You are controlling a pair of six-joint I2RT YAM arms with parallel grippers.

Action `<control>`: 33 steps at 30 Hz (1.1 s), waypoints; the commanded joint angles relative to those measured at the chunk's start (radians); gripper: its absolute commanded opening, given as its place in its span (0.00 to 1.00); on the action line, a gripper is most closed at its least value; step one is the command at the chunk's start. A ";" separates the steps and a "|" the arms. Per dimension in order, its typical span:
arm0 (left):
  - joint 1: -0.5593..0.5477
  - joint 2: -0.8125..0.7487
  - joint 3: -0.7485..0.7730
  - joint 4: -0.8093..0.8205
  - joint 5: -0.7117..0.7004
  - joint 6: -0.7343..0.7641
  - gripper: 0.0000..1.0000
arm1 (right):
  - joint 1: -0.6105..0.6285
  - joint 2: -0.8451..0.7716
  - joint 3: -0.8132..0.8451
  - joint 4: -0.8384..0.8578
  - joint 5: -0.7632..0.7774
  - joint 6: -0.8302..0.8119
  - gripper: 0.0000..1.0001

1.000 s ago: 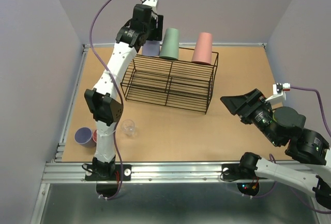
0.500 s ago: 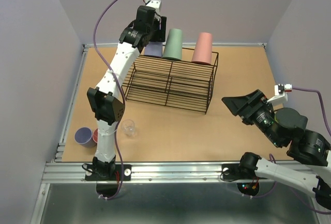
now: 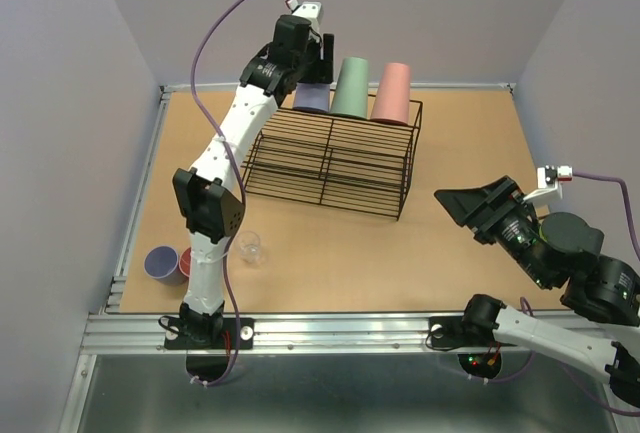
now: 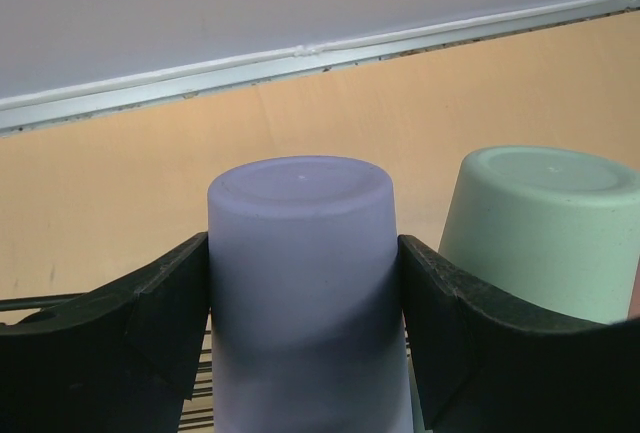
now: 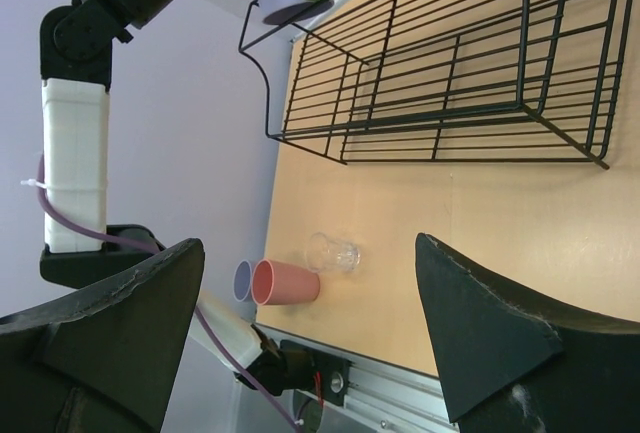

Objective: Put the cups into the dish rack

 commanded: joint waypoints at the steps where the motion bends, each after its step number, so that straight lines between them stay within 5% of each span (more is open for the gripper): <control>1: -0.025 -0.020 -0.020 -0.051 0.034 -0.049 0.20 | 0.007 -0.012 0.008 -0.019 0.029 0.017 0.91; 15: -0.074 -0.020 -0.060 -0.024 0.057 -0.074 0.21 | 0.005 -0.038 -0.006 -0.034 0.035 0.038 0.90; 33: -0.076 -0.056 -0.087 -0.014 -0.001 -0.052 0.79 | 0.007 -0.034 -0.017 -0.037 0.046 0.050 0.91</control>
